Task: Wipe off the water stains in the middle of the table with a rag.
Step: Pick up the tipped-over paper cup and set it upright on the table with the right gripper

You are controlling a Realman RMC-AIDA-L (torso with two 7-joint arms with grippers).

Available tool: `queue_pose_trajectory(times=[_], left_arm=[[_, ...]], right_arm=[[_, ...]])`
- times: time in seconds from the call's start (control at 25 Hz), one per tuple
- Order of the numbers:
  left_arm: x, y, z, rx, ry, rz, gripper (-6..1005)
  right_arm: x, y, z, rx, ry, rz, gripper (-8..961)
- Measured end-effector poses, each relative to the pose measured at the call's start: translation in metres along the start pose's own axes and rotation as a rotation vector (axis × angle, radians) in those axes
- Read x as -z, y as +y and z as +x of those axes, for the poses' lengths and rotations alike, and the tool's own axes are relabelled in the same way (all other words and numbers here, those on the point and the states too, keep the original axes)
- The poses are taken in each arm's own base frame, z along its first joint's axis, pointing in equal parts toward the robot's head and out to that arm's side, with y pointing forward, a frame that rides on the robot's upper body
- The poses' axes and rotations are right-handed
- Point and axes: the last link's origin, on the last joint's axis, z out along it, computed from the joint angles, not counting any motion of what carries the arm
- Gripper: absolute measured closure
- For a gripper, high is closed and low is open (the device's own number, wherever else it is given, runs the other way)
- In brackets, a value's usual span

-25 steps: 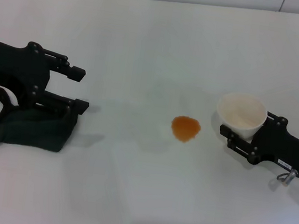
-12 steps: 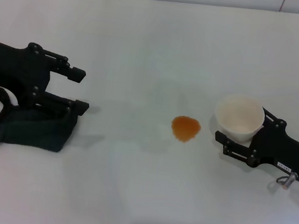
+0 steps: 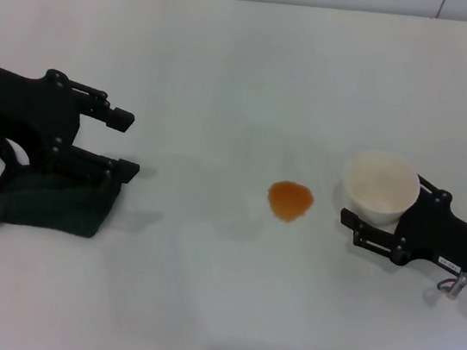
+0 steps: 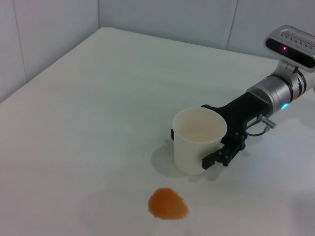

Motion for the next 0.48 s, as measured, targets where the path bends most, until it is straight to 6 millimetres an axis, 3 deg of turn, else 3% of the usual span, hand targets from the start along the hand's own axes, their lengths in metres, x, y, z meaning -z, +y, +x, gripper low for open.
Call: queue_pose_trajectory(times=[0.48], left_arm=[[0.001, 0.002, -0.007, 0.017, -0.018, 0.002, 276]], right_arm=[[0.007, -0.003, 0.011, -0.004, 0.080, -0.002, 96]])
